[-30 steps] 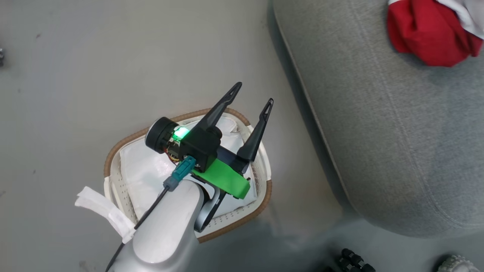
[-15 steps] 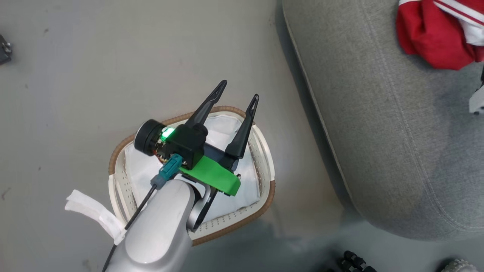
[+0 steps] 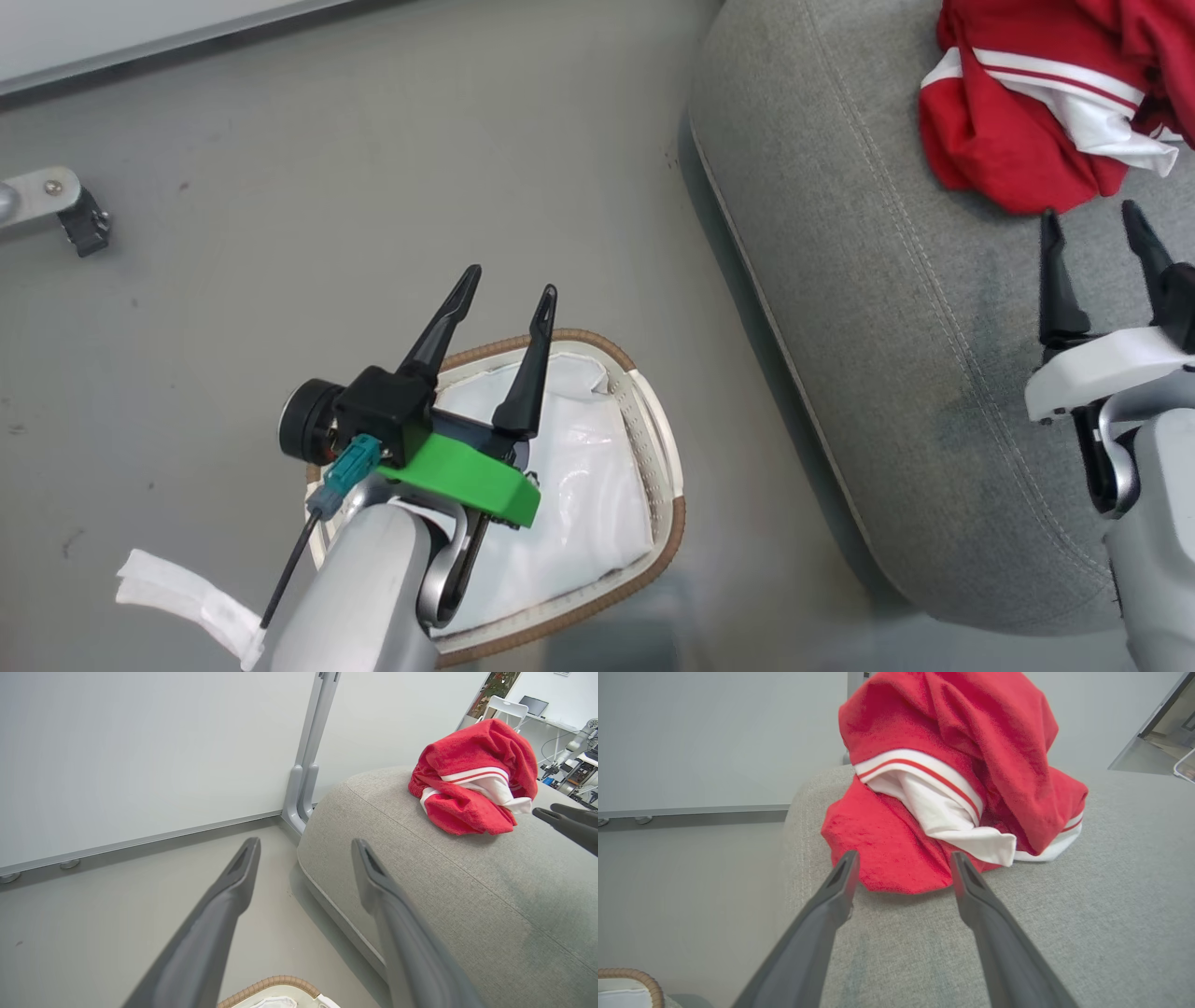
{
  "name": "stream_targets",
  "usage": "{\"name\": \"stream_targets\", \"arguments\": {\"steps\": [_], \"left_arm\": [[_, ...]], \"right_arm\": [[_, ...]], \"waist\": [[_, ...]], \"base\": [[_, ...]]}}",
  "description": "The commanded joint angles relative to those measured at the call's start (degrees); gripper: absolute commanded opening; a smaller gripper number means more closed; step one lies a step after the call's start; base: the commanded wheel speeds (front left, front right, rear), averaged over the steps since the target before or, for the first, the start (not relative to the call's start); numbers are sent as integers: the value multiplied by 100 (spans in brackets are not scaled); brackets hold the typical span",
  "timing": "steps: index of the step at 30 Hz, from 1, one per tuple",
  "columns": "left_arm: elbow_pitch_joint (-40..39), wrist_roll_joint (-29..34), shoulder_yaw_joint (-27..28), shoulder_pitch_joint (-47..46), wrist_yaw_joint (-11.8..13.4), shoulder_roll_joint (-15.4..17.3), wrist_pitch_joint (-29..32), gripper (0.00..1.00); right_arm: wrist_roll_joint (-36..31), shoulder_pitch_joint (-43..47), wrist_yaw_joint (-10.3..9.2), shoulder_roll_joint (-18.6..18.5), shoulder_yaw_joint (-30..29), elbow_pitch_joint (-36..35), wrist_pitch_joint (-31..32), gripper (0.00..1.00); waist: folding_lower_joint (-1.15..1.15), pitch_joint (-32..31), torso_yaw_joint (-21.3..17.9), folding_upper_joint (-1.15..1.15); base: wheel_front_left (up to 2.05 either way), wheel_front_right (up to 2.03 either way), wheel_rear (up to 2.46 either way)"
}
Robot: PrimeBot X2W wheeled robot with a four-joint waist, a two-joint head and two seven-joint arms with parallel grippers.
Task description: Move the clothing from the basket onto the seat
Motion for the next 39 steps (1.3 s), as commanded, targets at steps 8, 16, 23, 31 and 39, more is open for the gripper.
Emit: {"name": "stream_targets", "arguments": {"steps": [8,16,23,31,39], "left_arm": [[-134,93,606,529,83,22,5,100],[-129,181,1254,848,253,21,4,100],[35,406,1755,1184,322,18,4,100],[212,481,2086,1531,280,19,5,100],[367,564,2196,1873,216,19,5,100]], "right_arm": [[332,319,-8,352,708,-535,-8,100],[422,463,-8,610,1156,-590,-9,100],[374,738,-8,741,1260,-505,-9,100],[368,1141,-8,842,1300,-422,-9,100],[411,1606,-8,922,1221,-343,-9,100]], "waist": [[0,-707,486,0],[0,-1043,872,0],[0,-1347,1074,0],[0,-1656,1116,0],[0,-2040,1124,0]], "base": [[0,0,0],[0,0,0],[0,0,0],[0,0,0],[0,0,0]]}}
